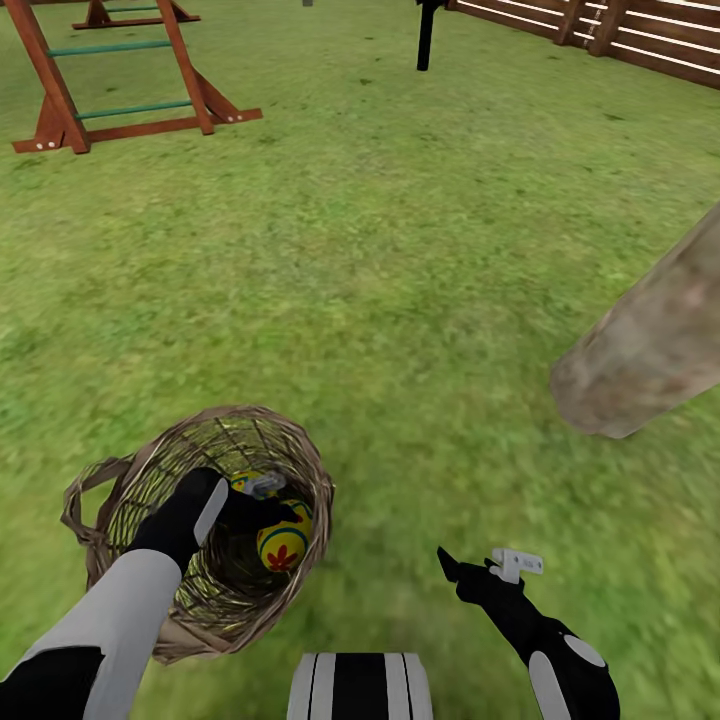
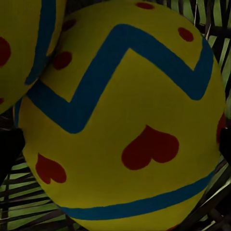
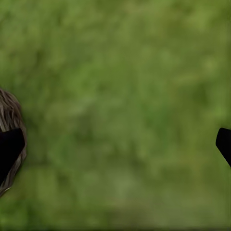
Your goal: Take the three Easter eggs out of the wicker basket on the lawn in the garden, then place them on the lawn next to a single tree (choose any tree) so that all three eggs are next to the same tree and none are left in the basket.
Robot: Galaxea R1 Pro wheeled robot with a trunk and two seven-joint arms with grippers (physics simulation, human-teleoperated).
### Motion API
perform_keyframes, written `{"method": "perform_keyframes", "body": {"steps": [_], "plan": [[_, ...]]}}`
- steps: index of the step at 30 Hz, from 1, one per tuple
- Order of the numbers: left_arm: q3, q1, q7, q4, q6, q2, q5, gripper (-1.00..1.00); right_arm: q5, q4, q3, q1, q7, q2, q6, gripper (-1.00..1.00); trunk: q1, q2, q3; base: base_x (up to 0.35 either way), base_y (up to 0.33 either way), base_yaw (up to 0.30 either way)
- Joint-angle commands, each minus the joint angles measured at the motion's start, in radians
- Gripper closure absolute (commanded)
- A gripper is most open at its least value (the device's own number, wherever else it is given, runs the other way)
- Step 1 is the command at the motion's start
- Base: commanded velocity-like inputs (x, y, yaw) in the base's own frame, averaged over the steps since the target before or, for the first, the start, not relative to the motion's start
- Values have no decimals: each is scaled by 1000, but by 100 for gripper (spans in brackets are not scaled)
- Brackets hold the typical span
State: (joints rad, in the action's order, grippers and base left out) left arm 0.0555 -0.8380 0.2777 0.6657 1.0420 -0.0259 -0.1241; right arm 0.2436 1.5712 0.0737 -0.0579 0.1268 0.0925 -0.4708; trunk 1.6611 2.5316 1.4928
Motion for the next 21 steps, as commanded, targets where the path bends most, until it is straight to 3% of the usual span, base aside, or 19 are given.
{"method": "perform_keyframes", "body": {"steps": [1, 20, 21], "plan": [[1, 0, -3, -9, 5, 0, 18, -100, 3, 1, 3, 0, 5, 1, -6, -100, 0, 0, 1, 0, 0, 0], [0, 0, -5, -9, 5, 1, 20, -100, 3, 1, 3, 0, 5, 1, -6, -100, 1, 1, 8, 0, 0, 0], [0, 0, -5, -9, 5, 1, 20, 100, 3, 1, 3, 0, 5, 1, -6, -100, 1, 1, 8, 0, 0, 0]]}}
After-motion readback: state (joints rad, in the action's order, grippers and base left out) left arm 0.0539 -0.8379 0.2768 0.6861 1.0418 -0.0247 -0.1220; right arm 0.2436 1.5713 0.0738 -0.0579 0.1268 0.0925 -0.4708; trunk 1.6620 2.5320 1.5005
